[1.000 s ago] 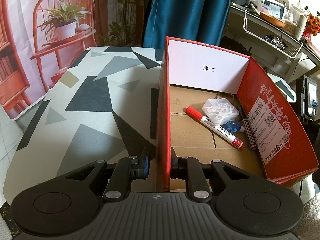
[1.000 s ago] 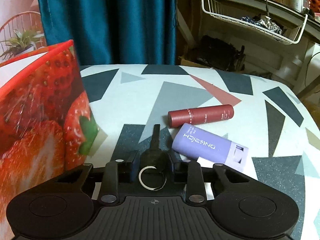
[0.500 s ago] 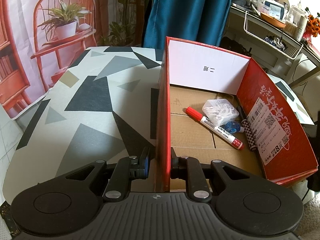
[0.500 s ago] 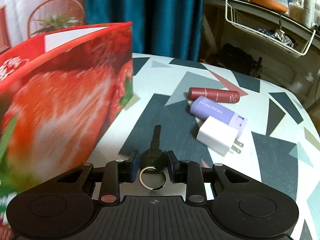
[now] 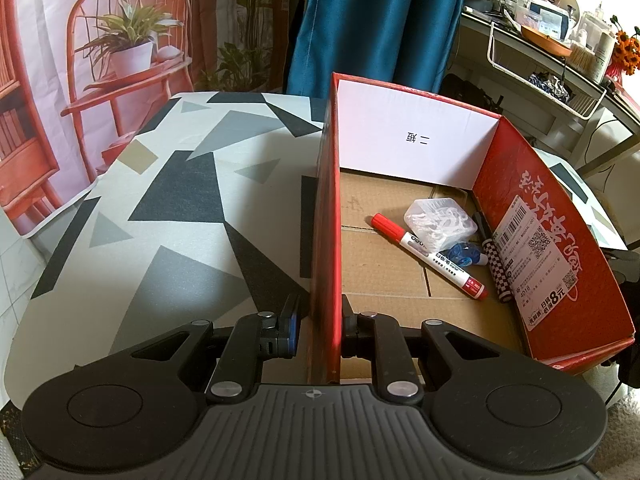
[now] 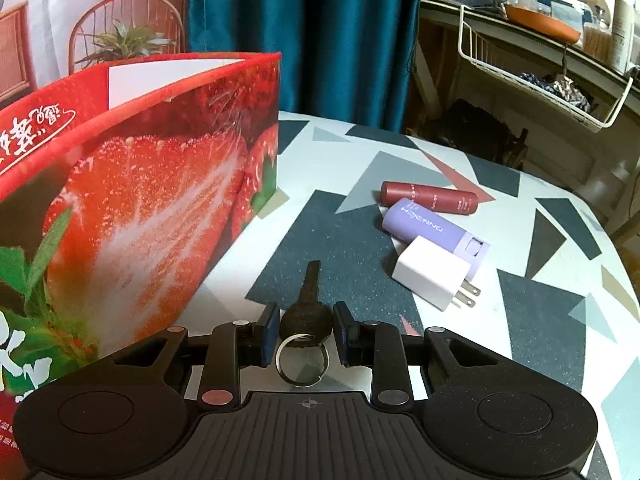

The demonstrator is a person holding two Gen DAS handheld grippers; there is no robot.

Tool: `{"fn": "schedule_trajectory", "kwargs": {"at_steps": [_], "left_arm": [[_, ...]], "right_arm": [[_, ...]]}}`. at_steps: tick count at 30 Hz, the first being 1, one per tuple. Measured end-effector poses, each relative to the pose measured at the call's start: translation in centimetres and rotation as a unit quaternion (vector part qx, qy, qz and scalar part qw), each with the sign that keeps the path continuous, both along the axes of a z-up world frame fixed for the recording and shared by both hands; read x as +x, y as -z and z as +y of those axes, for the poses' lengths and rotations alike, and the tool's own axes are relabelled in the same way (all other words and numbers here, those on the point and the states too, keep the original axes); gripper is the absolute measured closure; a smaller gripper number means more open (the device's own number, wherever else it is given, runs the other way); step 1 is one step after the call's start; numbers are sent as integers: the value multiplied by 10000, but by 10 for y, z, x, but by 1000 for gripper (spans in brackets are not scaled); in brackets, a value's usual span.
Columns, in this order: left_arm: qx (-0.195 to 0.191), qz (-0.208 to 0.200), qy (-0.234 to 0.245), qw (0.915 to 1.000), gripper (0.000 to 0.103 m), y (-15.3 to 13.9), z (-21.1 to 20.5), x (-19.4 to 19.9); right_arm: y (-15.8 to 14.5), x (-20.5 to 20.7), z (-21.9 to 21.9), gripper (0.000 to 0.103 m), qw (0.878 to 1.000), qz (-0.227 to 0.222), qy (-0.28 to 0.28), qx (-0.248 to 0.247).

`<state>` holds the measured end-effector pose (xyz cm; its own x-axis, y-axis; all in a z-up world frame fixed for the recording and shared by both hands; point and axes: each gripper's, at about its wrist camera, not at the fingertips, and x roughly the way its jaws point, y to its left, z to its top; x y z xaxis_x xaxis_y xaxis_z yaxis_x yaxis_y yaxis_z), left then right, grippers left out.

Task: Organize rigid objects
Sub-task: 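Close the right gripper on the black key and lift it, then carry the key into the red box and open the right gripper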

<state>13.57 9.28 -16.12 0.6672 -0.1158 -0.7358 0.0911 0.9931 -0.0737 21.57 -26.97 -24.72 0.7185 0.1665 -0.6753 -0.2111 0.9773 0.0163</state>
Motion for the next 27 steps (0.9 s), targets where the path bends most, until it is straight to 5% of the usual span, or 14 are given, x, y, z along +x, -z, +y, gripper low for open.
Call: {"fn": "schedule_trajectory", "kwargs": {"at_steps": [27], "left_arm": [[-10, -4, -4, 10000, 83, 0, 0, 0]], "right_arm": [[-52, -4, 0, 77, 9956, -923, -102, -97]]}}
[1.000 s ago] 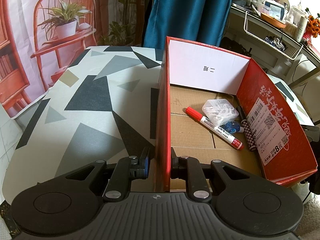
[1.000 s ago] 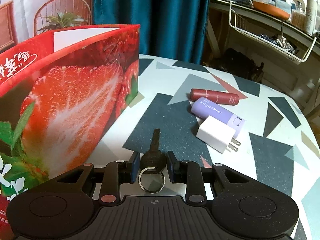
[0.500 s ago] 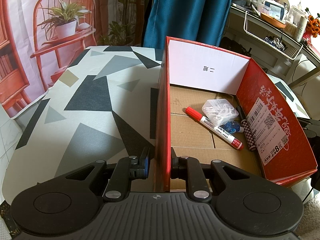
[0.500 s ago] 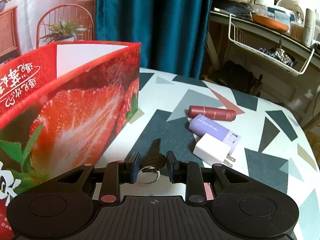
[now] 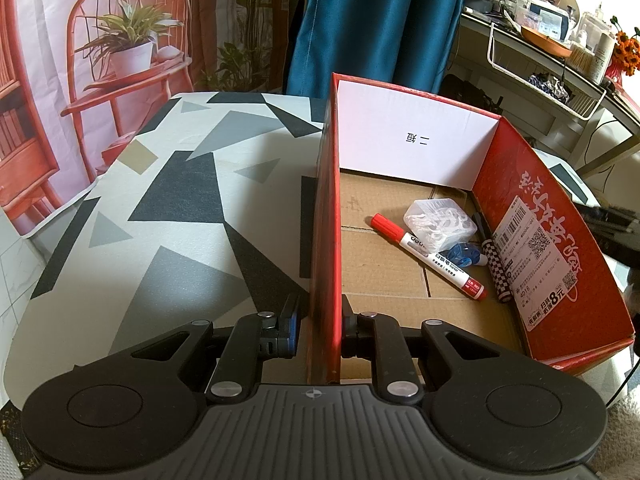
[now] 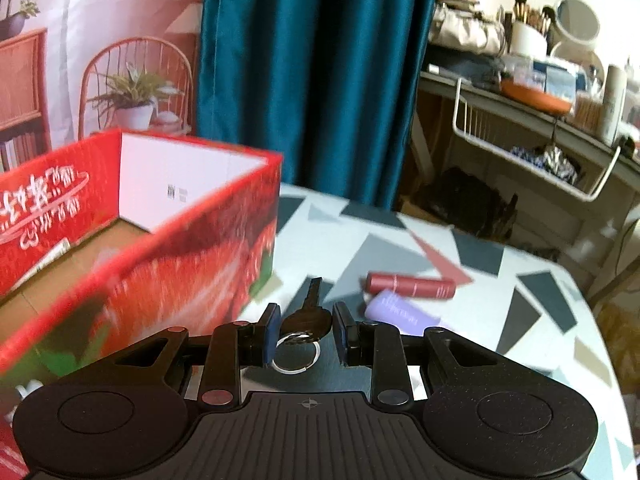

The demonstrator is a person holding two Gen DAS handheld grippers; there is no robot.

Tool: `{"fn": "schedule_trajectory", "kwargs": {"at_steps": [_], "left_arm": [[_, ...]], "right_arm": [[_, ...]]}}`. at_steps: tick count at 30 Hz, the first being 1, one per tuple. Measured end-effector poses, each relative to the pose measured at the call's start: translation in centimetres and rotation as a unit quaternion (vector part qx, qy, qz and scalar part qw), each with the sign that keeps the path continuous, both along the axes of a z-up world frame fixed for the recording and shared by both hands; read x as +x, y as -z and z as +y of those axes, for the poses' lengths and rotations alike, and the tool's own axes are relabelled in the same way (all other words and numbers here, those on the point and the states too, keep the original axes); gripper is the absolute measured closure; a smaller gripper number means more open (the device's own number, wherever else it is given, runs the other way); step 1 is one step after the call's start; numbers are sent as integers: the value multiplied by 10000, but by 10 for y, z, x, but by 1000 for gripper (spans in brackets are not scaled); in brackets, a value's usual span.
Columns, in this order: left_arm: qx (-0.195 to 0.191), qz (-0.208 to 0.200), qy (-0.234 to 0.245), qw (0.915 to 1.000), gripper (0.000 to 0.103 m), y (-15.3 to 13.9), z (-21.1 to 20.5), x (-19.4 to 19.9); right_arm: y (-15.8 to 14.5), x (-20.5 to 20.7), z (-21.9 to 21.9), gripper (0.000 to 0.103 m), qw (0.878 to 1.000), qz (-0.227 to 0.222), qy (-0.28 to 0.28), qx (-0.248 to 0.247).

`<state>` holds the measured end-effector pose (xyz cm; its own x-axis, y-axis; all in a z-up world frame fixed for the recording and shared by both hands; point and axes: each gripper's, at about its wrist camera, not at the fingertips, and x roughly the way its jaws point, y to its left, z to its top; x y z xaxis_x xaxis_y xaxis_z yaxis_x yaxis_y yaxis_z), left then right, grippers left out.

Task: Organize rigid objects
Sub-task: 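Carry the key into the red box and open the right gripper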

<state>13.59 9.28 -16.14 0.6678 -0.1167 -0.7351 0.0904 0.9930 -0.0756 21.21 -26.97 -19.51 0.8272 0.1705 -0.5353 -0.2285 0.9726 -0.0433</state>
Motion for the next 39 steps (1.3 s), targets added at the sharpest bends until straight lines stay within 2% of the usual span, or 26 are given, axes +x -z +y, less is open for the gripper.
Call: {"fn": "schedule_trajectory", "kwargs": {"at_steps": [7, 14, 17, 18, 19, 23, 26, 33, 38, 39], "left_arm": [[-11, -7, 2, 10000, 83, 0, 0, 0], [-11, -5, 0, 10000, 83, 0, 0, 0], [-8, -6, 2, 10000, 83, 0, 0, 0], [-9, -7, 3, 10000, 83, 0, 0, 0], [-13, -6, 2, 10000, 83, 0, 0, 0], [-8, -8, -1, 10000, 83, 0, 0, 0], [-11, -9, 1, 10000, 83, 0, -1, 0], [-12, -7, -1, 10000, 83, 0, -1, 0], [-9, -8, -2, 10000, 83, 0, -1, 0], [-11, -8, -3, 10000, 83, 0, -1, 0]], "right_arm": [[-41, 1, 1, 77, 9985, -499, -67, 234], [-69, 3, 25, 77, 9953, -771, -530, 239], [-68, 6, 39, 77, 9944, -723, -751, 181], [-67, 7, 43, 84, 9941, -692, -817, 163], [-65, 8, 47, 98, 9940, -661, -862, 147], [-56, 10, 58, 98, 9945, -423, -957, 76], [-54, 9, 58, 98, 9943, -428, -965, 112], [-59, 5, 42, 93, 9959, -609, -637, 192], [-57, 3, 20, 81, 9960, -772, -220, 383], [-55, 3, 15, 73, 9961, -773, -114, 412]]}}
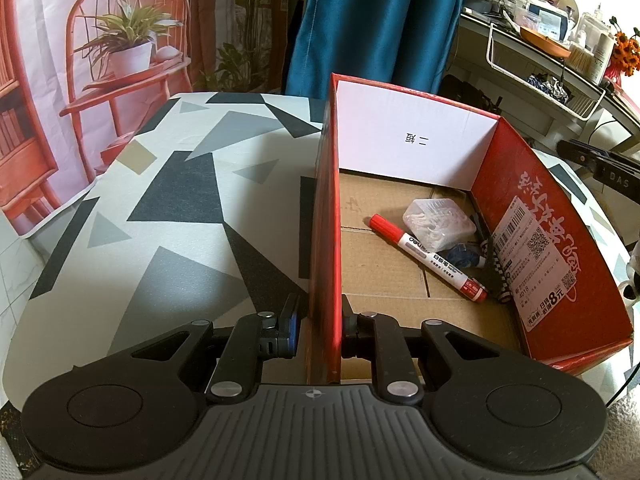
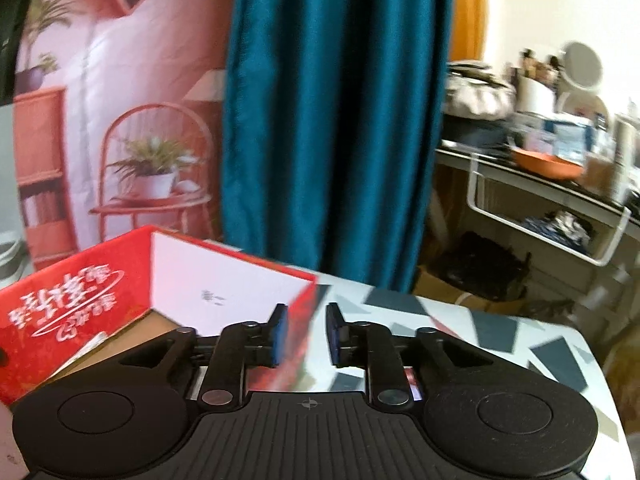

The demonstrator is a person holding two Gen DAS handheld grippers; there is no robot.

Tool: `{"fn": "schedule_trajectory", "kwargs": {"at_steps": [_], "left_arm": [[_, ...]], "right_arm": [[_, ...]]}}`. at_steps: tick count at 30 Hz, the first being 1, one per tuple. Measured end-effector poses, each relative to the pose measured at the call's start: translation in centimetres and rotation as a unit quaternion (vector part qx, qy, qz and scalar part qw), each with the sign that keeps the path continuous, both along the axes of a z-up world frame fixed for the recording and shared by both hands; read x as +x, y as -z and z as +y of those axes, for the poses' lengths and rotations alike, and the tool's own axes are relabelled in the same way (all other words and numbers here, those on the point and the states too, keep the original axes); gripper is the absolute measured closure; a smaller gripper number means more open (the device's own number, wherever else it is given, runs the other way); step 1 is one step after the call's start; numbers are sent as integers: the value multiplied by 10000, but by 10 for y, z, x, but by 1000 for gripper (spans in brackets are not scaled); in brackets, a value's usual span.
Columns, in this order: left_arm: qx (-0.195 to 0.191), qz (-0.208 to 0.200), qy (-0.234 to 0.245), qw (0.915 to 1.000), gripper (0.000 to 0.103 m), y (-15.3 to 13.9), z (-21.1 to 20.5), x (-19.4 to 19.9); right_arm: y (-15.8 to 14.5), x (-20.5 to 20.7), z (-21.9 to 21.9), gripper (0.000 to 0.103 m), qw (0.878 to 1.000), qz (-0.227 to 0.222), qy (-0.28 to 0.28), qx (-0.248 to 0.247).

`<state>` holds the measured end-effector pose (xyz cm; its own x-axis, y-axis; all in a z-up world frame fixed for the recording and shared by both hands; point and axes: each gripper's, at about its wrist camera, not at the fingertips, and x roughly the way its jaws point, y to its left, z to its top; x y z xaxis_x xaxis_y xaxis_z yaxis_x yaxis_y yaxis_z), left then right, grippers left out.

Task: Organize rigid objects
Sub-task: 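Move the right tool to the white charger plug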

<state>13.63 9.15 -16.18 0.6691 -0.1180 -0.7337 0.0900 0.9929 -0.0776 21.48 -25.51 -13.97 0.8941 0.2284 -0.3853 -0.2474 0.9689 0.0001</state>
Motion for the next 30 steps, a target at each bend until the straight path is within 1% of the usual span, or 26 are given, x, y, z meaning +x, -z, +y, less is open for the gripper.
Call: {"fn": "schedule_trajectory", "kwargs": {"at_steps": [1, 2, 3, 4, 5, 7, 8, 10, 13, 16, 19, 27, 30], "left_arm": [[-2, 1, 1, 10000, 83, 0, 0, 0], [0, 0, 1, 10000, 83, 0, 0, 0], [0, 0, 1, 10000, 83, 0, 0, 0], [1, 0, 1, 10000, 83, 0, 0, 0], [2, 0, 0, 10000, 83, 0, 0, 0], [0, 0, 1, 10000, 83, 0, 0, 0], [1, 0, 2, 10000, 83, 0, 0, 0], [0, 0, 1, 10000, 83, 0, 0, 0], [1, -1, 2, 10000, 83, 0, 0, 0], [2, -1, 1, 10000, 83, 0, 0, 0], [6, 0, 0, 10000, 83, 0, 0, 0], [17, 0, 4, 10000, 83, 0, 1, -1], [28, 1, 7, 10000, 83, 0, 3, -1]], "right_arm": [[3, 0, -6, 61, 9999, 25, 117, 47], [6, 0, -12, 54, 9997, 66, 214, 103], [10, -1, -18, 45, 9993, 109, 319, 159], [15, -2, -24, 40, 9987, 158, 436, 229], [20, -2, -30, 38, 9980, 218, 520, 289], [33, -3, -40, 28, 9958, 411, 713, 412], [39, -3, -45, 25, 9945, 502, 792, 471], [50, -3, -53, 15, 9914, 660, 957, 596], [66, -3, -65, 12, 9869, 824, 1205, 691], [80, 1, -73, 12, 9831, 985, 1357, 736], [92, 9, -79, 14, 9774, 1193, 1492, 902], [115, 42, -90, 16, 9524, 1721, 2171, 1271], [122, 54, -92, 22, 9443, 1892, 2374, 1269]]}}
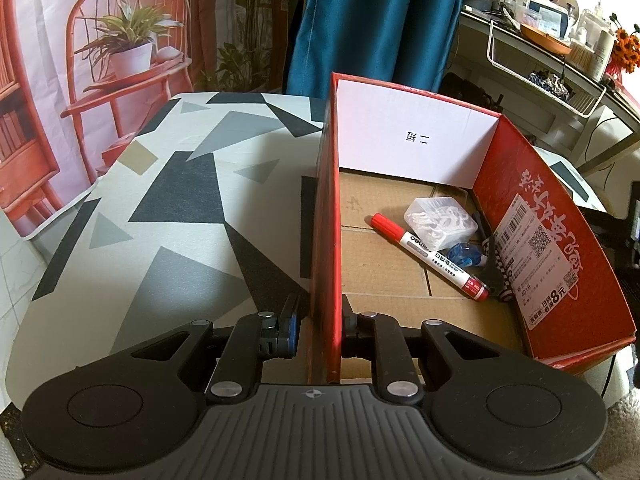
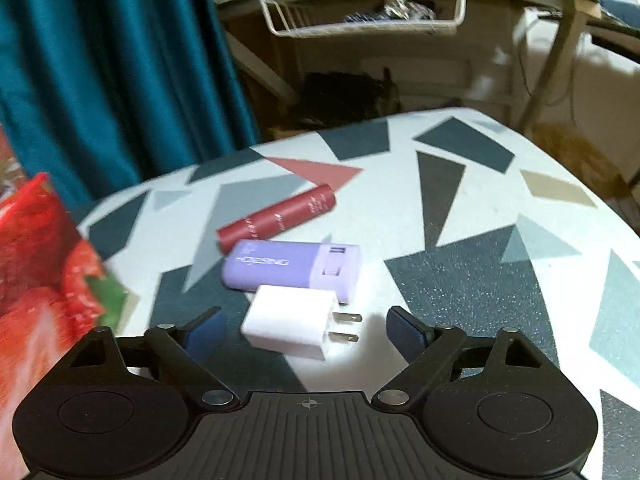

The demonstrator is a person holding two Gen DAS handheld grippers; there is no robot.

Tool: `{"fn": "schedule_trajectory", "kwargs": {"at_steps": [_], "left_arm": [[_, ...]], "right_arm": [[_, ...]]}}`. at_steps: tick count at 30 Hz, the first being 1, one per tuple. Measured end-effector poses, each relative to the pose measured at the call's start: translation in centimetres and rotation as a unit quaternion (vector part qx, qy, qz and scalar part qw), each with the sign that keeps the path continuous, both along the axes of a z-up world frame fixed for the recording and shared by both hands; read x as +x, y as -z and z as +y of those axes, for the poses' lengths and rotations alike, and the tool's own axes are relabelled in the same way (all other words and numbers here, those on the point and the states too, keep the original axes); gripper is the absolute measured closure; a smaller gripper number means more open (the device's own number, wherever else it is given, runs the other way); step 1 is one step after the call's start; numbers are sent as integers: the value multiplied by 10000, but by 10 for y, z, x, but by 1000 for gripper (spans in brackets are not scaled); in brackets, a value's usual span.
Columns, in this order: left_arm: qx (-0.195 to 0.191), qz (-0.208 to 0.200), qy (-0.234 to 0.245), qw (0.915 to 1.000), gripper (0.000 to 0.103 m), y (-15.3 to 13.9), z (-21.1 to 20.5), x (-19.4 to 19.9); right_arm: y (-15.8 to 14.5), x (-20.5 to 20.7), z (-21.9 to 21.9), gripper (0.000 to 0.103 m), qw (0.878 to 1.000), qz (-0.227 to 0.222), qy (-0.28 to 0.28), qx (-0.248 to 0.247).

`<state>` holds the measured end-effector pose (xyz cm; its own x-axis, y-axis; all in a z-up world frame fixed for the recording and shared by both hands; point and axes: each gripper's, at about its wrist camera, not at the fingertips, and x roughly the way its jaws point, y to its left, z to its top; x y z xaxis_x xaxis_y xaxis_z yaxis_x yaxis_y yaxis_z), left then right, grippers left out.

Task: Organize rigid objects
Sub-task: 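Move the right tool to the white charger plug, then close the right gripper on the white charger plug and lift it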

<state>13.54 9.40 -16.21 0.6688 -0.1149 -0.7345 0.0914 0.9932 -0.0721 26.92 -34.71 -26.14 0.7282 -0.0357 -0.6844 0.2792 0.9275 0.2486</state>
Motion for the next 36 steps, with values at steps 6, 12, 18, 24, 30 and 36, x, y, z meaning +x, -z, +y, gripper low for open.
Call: {"fn": "schedule_trajectory", "kwargs": {"at_steps": [6, 12, 18, 24, 30, 36], "left_arm": [[5, 1, 3, 10000, 83, 0, 0, 0], [-2, 3, -7, 10000, 82, 1, 0, 0], [-14, 7, -11, 10000, 82, 1, 0, 0], [-15, 6, -13, 10000, 82, 1, 0, 0], [-14, 6, -14, 10000, 82, 1, 0, 0], [-21, 3, -20, 10000, 82, 1, 1, 0]], "right_arm": [[4, 16, 7, 20, 9996, 193, 123, -189], [3, 16, 15, 41, 9984, 254, -138, -489], [0, -1, 31, 41, 9942, 144, -909, -549], [-1, -25, 55, 41, 9774, -29, -1933, -850], [0, -37, 58, 41, 9724, -240, -2149, -872], [2, -40, 58, 41, 9724, -300, -2140, -886]]}}
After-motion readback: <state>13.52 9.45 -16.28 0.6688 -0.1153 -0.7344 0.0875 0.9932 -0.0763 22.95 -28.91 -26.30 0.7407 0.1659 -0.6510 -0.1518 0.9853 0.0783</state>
